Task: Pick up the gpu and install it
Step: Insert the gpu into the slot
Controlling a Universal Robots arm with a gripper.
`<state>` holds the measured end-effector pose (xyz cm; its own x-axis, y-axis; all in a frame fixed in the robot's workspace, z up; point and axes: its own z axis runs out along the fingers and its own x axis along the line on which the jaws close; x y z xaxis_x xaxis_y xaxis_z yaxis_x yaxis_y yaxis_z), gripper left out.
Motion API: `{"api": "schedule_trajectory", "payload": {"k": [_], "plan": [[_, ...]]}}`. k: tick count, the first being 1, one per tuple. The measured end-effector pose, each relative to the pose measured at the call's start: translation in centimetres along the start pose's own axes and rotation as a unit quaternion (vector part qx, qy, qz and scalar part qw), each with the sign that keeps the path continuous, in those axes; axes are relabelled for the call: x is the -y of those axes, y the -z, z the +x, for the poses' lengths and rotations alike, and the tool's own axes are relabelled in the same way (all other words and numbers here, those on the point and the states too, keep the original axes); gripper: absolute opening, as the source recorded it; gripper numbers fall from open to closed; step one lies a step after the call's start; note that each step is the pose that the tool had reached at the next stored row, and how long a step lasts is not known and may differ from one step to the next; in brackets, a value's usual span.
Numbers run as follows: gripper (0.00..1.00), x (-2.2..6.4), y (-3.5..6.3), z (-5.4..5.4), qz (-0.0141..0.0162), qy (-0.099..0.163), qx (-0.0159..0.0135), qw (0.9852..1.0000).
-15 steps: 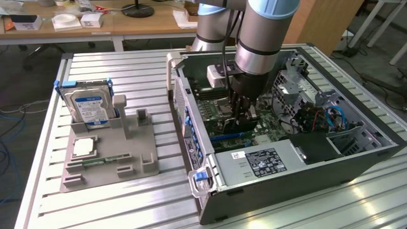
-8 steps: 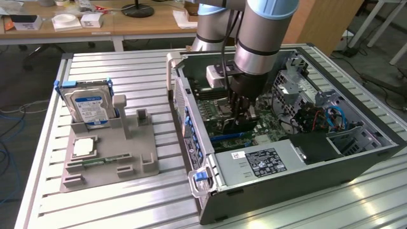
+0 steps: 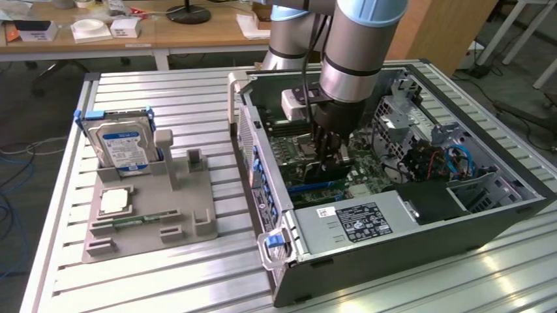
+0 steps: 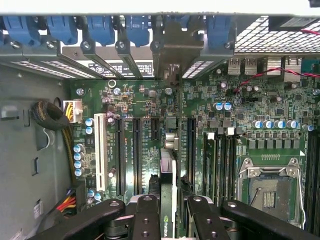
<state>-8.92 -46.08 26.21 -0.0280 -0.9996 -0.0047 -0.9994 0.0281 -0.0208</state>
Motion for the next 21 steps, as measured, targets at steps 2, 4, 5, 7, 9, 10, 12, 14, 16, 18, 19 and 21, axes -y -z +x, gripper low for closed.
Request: {"api": "schedule_trajectory", "payload": {"k": [2,4,5,7,9,10,12,14,16,18,19,21], "plan": [[0.26,-0.03,-0.01,0.00,0.0000,0.000,0.0000,1.0000],[0.26,-0.04,-0.01,0.01,-0.0001,0.000,-0.0001,1.0000],[0.26,-0.07,-0.04,0.01,0.0000,0.000,-0.0001,1.0000],[0.26,-0.13,-0.06,0.01,0.0000,0.000,-0.0001,1.0000],[0.26,-0.15,-0.07,0.01,0.0000,0.000,-0.0001,1.0000],[0.26,-0.15,-0.07,0.01,0.0000,0.000,-0.0001,1.0000],[0.26,-0.16,-0.07,0.01,0.0000,0.000,-0.0001,1.0000],[0.26,-0.16,-0.10,0.01,0.0000,0.000,0.0000,1.0000],[0.26,-0.17,-0.23,0.01,0.0001,0.000,0.0001,1.0000],[0.26,-0.17,-0.38,0.01,0.0000,0.000,0.0000,1.0000],[0.26,-0.17,-0.45,0.01,0.0000,0.000,0.0000,1.0000],[0.26,-0.18,-0.58,0.01,0.0000,0.000,0.0000,1.0000]]}}
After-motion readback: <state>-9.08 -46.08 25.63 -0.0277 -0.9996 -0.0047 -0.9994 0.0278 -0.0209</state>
